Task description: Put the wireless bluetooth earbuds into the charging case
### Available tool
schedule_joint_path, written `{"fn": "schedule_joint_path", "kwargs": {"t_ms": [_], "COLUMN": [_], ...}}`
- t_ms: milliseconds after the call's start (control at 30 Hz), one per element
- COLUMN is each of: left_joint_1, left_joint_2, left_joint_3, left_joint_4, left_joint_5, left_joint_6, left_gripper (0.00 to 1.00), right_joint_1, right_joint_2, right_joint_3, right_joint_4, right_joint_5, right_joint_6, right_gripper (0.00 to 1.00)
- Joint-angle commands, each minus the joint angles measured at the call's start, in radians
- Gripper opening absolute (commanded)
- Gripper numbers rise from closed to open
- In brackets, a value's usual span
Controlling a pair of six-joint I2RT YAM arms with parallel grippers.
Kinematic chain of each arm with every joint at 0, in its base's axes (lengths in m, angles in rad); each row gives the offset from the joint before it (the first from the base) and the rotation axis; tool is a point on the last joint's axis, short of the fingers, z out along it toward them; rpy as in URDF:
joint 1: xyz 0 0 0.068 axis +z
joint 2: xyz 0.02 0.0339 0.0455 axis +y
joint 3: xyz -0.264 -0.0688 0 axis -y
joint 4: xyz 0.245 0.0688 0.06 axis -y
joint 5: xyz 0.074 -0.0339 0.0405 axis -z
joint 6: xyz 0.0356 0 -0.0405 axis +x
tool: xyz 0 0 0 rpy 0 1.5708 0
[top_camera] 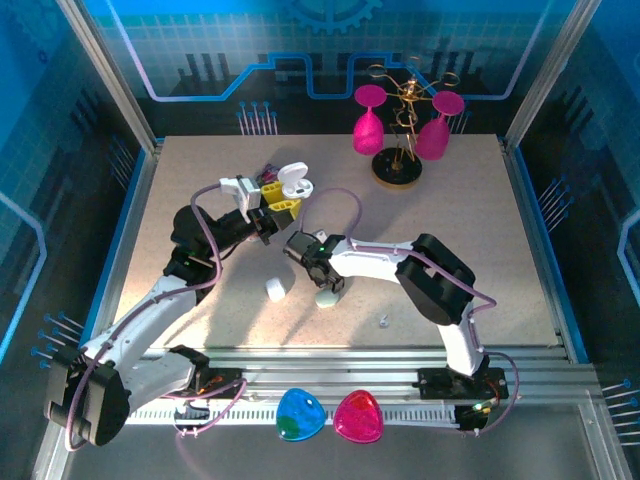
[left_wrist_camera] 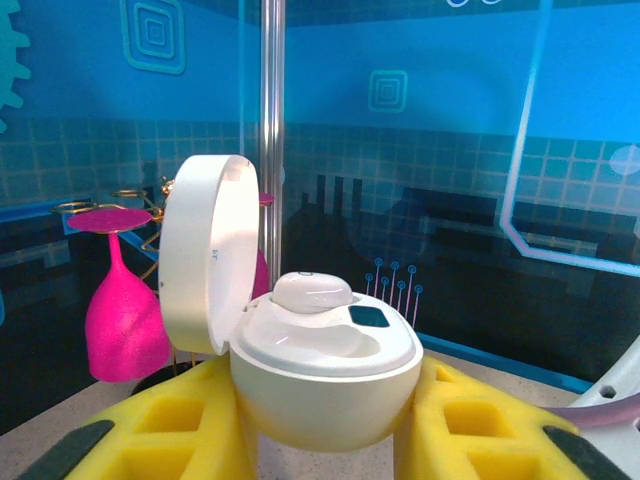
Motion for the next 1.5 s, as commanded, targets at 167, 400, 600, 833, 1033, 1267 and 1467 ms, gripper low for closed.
{"fn": "schedule_joint_path", "kwargs": {"t_ms": [167, 400, 600, 833, 1033, 1267, 1467], "left_joint_1": [0.011, 0.002, -0.029, -0.058, -0.087, -0.105, -0.113], "left_joint_2": [0.012, 0.060, 0.099, 0.166, 0.235, 0.298, 0.319], "left_joint_3": [-0.030, -0.050, -0.070, -0.105, -0.124, -0.130, -0.129], "left_joint_4": [0.073, 0.164, 0.196, 0.307, 0.379, 0.433, 0.432], "left_joint_5": [-0.010, 0.025, -0.018, -0.063, -0.054, -0.066, -0.062], "left_joint_6": [0.011, 0.013, 0.047, 0.057, 0.069, 0.081, 0.100], "left_gripper": [0.22, 0.22, 0.21, 0.21, 0.21, 0.21, 0.20], "right_joint_1": [-0.043, -0.117, -0.180, -0.217, -0.247, -0.247, -0.247], "right_joint_2": [-0.203, -0.506, -0.741, -0.874, -0.907, -0.892, -0.859], "right_joint_3": [-0.130, -0.328, -0.419, -0.449, -0.457, -0.408, -0.371], "right_joint_4": [0.096, 0.274, 0.390, 0.503, 0.627, 0.659, 0.677], "right_joint_5": [-0.087, -0.247, -0.442, -0.629, -0.761, -0.789, -0.790], "right_joint_6": [0.017, 0.031, 0.041, 0.066, 0.101, 0.101, 0.093], "right_gripper": [0.19, 0.19, 0.20, 0.20, 0.20, 0.20, 0.19]}}
